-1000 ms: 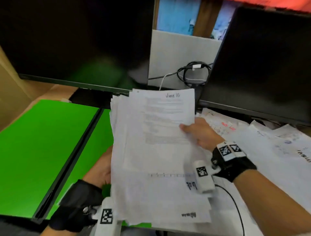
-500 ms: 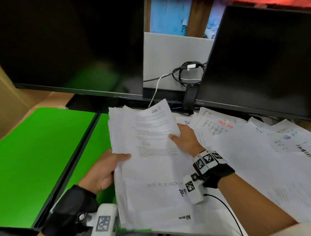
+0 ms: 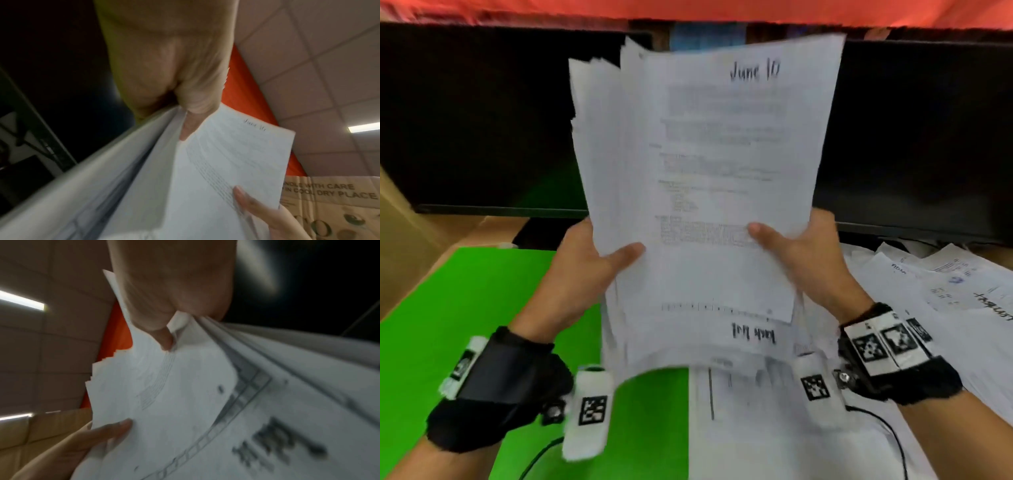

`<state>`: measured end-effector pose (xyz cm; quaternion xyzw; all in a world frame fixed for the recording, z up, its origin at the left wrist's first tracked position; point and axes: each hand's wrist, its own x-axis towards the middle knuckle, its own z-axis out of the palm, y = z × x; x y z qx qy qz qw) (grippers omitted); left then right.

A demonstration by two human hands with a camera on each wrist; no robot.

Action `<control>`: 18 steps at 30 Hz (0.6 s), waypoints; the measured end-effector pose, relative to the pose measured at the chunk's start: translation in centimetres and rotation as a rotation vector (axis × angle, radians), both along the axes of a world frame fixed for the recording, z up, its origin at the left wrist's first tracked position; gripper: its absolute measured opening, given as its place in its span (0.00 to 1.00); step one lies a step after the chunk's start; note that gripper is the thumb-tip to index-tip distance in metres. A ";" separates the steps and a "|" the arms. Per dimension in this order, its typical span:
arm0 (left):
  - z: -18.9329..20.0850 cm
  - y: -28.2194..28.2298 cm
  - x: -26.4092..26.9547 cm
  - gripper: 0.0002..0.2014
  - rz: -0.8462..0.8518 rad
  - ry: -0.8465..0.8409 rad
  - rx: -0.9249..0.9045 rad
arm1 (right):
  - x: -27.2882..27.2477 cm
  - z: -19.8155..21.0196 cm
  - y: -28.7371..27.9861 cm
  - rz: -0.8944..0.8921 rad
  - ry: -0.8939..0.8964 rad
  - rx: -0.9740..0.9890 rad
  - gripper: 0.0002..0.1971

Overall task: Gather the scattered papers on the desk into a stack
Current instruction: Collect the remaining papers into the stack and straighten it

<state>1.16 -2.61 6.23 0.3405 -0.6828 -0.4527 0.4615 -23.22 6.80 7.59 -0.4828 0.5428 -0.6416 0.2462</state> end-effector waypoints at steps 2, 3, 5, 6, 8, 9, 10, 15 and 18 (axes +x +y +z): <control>0.6 0.7 -1.3 0.18 0.071 -0.004 -0.183 | 0.8 1.2 0.4 -0.090 0.121 -0.150 0.12; 0.9 1.0 -1.7 0.17 0.076 0.009 -0.238 | 1.1 1.5 0.5 -0.125 0.123 -0.211 0.12; 1.0 1.4 -2.1 0.17 0.032 0.041 -0.277 | 1.1 1.4 0.7 -0.177 0.079 -0.272 0.15; 0.7 1.5 -2.2 0.18 0.003 0.044 -0.267 | 0.9 0.9 0.7 -0.183 0.056 -0.268 0.17; -0.5 1.5 -1.8 0.25 -0.031 0.052 -0.197 | 0.3 -0.9 0.8 -0.165 0.018 -0.201 0.24; -1.4 1.3 -1.5 0.29 -0.045 0.066 -0.143 | 0.0 -1.9 0.8 -0.154 0.006 -0.147 0.29; -2.4 1.1 -1.4 0.32 -0.051 0.074 -0.089 | -0.3 -3.0 0.8 -0.149 -0.002 -0.091 0.31; -4.8 0.0 -2.4 0.21 0.004 0.085 0.049 | -0.5 -5.1 0.0 -0.138 -0.031 0.043 0.23; -3.4 0.4 -2.7 0.15 0.058 0.163 -0.023 | 0.3 -4.1 -0.3 -0.163 -0.043 -0.035 0.20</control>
